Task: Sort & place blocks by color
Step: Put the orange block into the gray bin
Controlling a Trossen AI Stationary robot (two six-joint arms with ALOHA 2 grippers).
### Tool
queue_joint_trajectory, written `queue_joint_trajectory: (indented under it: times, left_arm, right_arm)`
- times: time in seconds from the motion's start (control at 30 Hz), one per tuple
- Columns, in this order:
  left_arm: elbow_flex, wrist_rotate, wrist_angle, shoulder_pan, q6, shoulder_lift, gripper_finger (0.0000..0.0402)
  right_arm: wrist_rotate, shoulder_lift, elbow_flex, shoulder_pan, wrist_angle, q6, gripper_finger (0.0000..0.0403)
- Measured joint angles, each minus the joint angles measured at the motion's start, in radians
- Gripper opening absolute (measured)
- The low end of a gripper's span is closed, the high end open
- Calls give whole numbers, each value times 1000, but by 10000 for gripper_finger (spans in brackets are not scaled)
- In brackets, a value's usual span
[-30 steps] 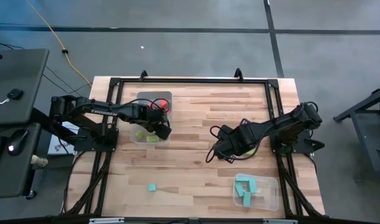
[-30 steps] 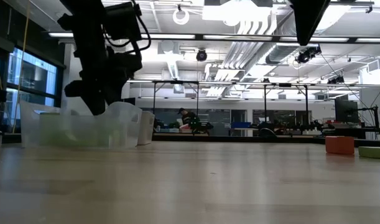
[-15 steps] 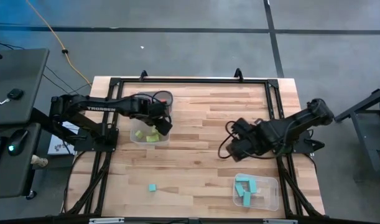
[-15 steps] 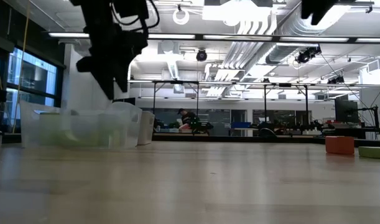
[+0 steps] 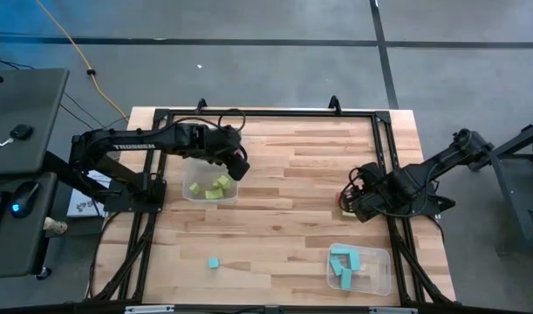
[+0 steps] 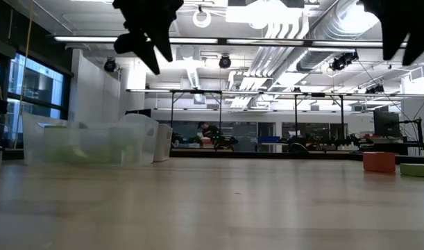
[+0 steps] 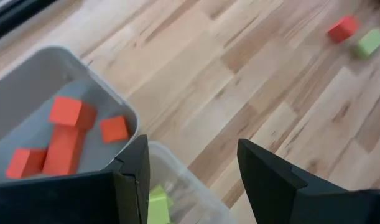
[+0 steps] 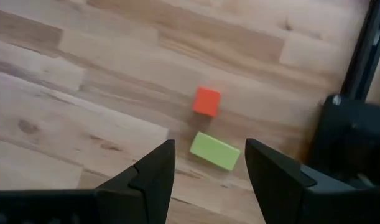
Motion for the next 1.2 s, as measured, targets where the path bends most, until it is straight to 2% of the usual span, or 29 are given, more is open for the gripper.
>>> queue_joint_trajectory:
  times: [0.23,0.53,0.87,1.2]
  left_arm:
    - [70,-2,1,0,27,0,168]
    - [78,-2,13,0,34,0,168]
    - [78,-2,13,0,34,0,168]
    - [78,-2,14,0,34,0,168]
  right_arm:
    - [-59,-73,-189,-10,155,85,186]
    - [-81,-79,-368,-89,429,96,202]
    - [-122,-61,-417,-211,513,-4,202]
    - [-188,66,-418,-289,559,-45,202]
